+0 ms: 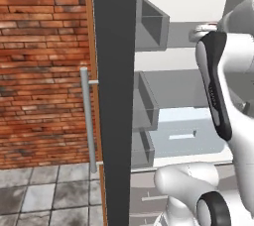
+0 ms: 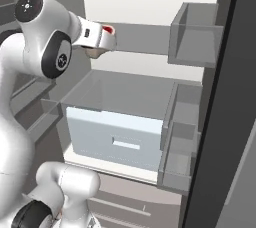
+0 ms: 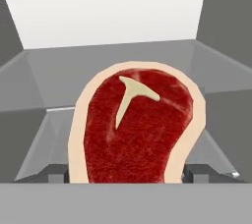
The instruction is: Gather the mushroom and avocado from the fridge and place them on a tray on the dining counter. Then gather the steak and chicken drumstick from the fridge and place them on the other tray.
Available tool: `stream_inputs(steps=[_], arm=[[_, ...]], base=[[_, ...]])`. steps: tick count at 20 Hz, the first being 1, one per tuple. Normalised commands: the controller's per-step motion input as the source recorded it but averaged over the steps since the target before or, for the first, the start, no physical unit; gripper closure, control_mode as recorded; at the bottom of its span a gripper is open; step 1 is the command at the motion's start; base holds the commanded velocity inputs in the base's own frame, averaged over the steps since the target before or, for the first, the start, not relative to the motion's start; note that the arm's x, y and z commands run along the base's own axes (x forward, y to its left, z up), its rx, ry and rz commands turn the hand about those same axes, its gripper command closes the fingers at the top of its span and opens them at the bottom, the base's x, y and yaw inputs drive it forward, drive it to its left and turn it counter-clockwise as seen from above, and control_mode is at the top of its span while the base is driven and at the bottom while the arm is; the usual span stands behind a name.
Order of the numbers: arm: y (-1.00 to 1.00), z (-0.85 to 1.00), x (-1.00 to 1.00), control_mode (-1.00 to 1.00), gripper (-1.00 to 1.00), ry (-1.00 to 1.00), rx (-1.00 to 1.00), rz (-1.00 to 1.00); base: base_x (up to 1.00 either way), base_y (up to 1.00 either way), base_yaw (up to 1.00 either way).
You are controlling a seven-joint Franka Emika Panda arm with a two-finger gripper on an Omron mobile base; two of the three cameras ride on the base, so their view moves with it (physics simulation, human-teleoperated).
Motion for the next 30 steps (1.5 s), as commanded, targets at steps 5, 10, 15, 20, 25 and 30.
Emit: stream_inputs(steps=[5,10,15,20,25,30], arm=[[0.0,-0.02,-0.98,-1.0,1.0,0.0,0.0,0.0],[0.0,-0.09,-0.95,-1.0,1.0,0.0,0.0,0.0],[0.0,-0.12,-0.76,-1.0,1.0,0.0,0.0,0.0],[0.01,-0.03,-0.05,-1.0,1.0,0.01,0.0,0.0],[0.05,-0.12,-0.28,-1.0,1.0,0.0,0.0,0.0],[0.0,0.0,0.0,1.0,1.0,0.0,0.0,0.0]], base=[[0.0,0.0,0.0],[0.0,0.0,0.0],[0.0,0.0,0.0],[0.0,0.0,0.0],[0.0,0.0,0.0],[-0.74,0.2,0.0]])
